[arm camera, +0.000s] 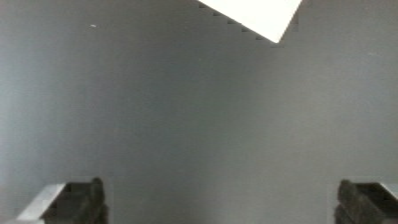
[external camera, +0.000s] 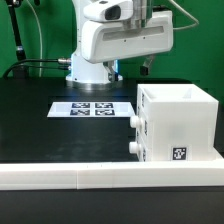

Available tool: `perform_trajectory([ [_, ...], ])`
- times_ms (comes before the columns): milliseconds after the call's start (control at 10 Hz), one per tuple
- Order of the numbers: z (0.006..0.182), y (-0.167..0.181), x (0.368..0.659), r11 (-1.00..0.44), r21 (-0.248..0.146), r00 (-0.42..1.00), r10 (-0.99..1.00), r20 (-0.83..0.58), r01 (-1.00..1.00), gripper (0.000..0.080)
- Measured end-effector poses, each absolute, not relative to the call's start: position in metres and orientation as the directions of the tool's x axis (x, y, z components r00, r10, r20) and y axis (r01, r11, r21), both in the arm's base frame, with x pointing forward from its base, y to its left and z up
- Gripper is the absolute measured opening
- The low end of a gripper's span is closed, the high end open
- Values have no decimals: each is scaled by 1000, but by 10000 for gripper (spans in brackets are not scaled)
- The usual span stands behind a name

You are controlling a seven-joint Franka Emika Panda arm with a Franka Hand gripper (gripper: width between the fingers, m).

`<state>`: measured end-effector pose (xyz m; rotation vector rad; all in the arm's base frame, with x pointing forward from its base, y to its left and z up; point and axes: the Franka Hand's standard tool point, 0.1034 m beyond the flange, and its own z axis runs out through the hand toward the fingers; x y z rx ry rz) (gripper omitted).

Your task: Assemble drawer

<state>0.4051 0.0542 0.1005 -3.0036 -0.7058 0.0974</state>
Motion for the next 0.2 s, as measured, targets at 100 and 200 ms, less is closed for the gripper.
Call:
perform_trajectory([
  [100, 101, 54, 405, -894, -68, 894, 446, -49, 443, 649],
  [200, 101, 54, 405, -894, -68, 894, 446, -49, 443, 649],
])
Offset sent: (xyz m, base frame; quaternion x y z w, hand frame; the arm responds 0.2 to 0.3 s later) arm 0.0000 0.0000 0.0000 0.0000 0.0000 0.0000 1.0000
